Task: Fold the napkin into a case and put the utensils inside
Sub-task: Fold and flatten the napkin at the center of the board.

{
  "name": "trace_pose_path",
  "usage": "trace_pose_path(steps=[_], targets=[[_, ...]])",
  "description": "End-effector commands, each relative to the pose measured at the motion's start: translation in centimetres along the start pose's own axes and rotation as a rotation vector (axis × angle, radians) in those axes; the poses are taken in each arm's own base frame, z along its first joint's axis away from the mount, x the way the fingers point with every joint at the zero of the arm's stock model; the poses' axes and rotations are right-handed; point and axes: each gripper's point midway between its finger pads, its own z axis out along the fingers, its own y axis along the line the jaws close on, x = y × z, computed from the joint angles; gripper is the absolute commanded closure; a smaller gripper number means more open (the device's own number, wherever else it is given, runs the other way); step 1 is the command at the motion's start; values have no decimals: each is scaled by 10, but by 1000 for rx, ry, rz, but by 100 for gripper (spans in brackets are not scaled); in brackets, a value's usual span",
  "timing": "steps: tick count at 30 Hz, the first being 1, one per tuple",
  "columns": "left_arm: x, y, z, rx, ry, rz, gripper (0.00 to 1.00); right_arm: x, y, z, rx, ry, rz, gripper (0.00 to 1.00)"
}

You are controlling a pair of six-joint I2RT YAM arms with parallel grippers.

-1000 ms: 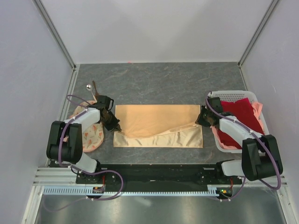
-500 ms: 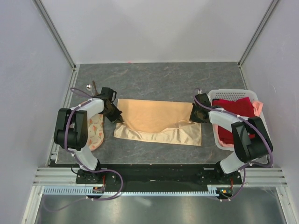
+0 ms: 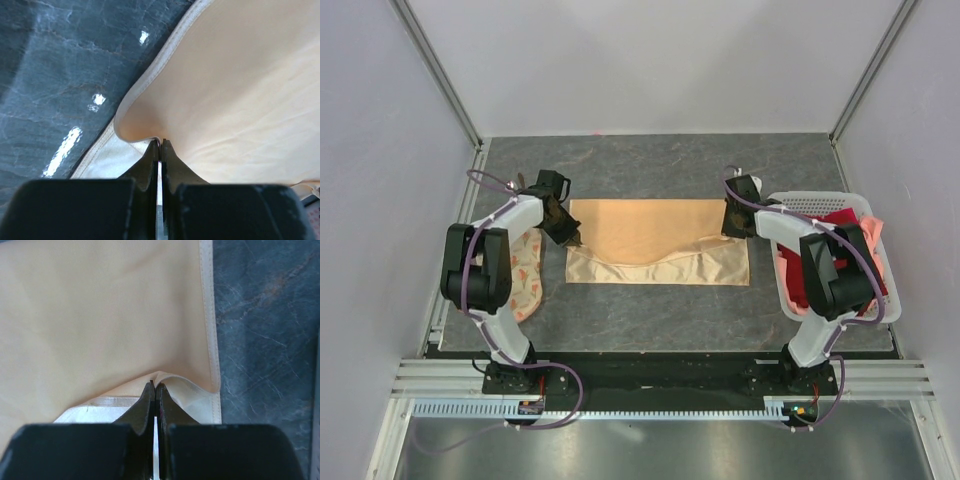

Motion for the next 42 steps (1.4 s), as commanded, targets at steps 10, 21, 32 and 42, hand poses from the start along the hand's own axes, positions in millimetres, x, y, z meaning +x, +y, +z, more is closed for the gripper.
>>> trace_pose_path(steps=[10,21,32,42], targets=[[16,18,-75,123,-102,131,98,11,-6,-77,-112,-12,10,100],[26,33,-87,123,-127,133,98,20,-24,-110,-104,-35,-3,100],[31,40,-99,129,-135,127,98,20,-24,-127,-126,-40,-9,100],[29,44,-117,149,-185,126,98,12,-19,-145,-167,-58,-10,100]])
